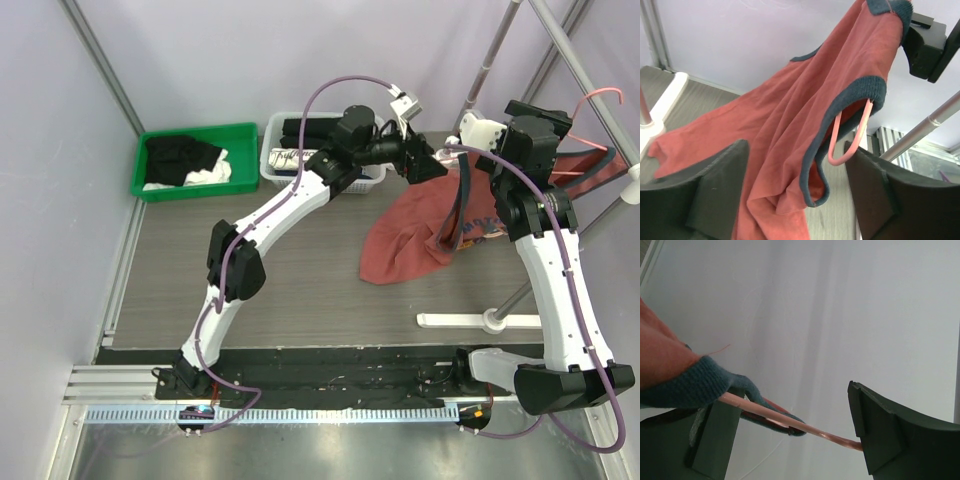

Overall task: Place the tank top on the hanger
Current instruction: Adjust the hanger on the clothesline.

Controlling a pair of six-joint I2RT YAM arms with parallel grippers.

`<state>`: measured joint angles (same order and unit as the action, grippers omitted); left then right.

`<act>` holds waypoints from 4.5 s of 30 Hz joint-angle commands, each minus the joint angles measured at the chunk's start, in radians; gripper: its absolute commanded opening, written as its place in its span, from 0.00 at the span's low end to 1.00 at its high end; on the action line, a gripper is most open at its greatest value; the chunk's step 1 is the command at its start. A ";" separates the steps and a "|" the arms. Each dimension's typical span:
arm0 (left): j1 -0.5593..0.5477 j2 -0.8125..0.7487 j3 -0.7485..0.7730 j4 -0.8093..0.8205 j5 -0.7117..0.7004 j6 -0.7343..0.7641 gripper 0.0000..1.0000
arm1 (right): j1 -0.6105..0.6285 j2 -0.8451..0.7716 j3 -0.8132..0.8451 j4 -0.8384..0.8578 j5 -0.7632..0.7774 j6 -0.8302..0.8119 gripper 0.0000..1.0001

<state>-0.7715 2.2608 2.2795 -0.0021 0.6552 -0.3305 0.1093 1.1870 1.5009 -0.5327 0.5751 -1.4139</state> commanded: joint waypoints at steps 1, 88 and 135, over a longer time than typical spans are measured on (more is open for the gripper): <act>-0.008 0.009 0.054 0.076 0.021 -0.005 0.73 | 0.000 -0.007 0.047 0.023 0.035 -0.011 0.91; -0.018 0.040 0.069 0.091 0.135 0.013 0.00 | 0.001 -0.066 0.042 0.056 0.017 -0.161 0.92; 0.066 0.029 0.176 0.033 0.015 0.067 0.61 | 0.064 -0.026 0.556 -0.690 -0.445 0.474 0.92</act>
<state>-0.7204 2.3108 2.4107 0.0166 0.6880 -0.2749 0.1684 1.1633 1.9972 -1.2114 0.1856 -1.0088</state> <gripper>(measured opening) 0.580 0.918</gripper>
